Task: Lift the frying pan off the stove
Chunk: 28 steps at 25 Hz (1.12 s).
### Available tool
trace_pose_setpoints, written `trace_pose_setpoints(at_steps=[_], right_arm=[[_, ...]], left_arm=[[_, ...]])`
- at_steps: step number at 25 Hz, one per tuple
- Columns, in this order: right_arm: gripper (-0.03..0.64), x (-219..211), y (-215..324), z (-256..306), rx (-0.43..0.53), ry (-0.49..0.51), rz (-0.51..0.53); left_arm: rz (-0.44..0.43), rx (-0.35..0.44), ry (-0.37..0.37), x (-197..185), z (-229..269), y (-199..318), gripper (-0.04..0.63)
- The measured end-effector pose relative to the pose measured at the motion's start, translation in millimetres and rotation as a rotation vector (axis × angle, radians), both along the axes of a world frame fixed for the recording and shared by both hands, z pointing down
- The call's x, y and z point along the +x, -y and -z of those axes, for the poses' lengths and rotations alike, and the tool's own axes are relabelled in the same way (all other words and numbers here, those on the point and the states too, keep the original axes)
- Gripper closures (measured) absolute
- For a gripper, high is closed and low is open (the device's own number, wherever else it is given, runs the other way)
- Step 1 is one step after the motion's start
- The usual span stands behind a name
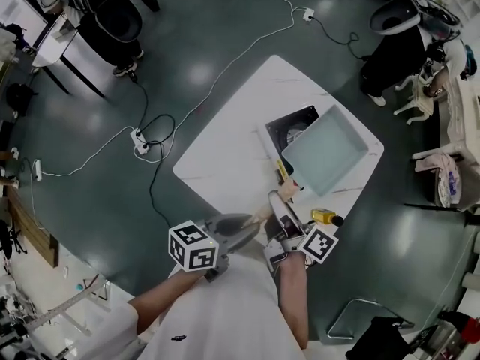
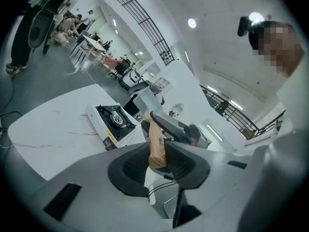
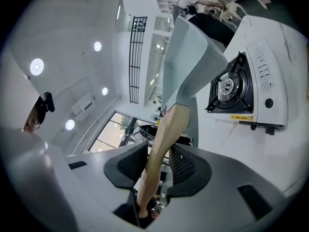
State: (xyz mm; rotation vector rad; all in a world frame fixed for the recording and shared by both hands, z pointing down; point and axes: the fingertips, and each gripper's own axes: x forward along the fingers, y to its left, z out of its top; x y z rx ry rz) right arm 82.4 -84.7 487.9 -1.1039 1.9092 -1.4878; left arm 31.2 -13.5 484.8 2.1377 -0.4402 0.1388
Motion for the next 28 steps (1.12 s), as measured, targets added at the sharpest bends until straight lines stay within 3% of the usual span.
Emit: trace_pose_setpoints(at_steps=[11, 28], right_arm=[[0.485, -2, -19, 47, 0.042, 0.0, -0.061], [0.483, -2, -19, 66, 0.105, -0.062, -0.043]], left_arm=[[-0.047, 0.13, -0.011, -8, 49, -14, 0.499], [-0.078, 0.158, -0.016, -4, 58, -15, 0.5]])
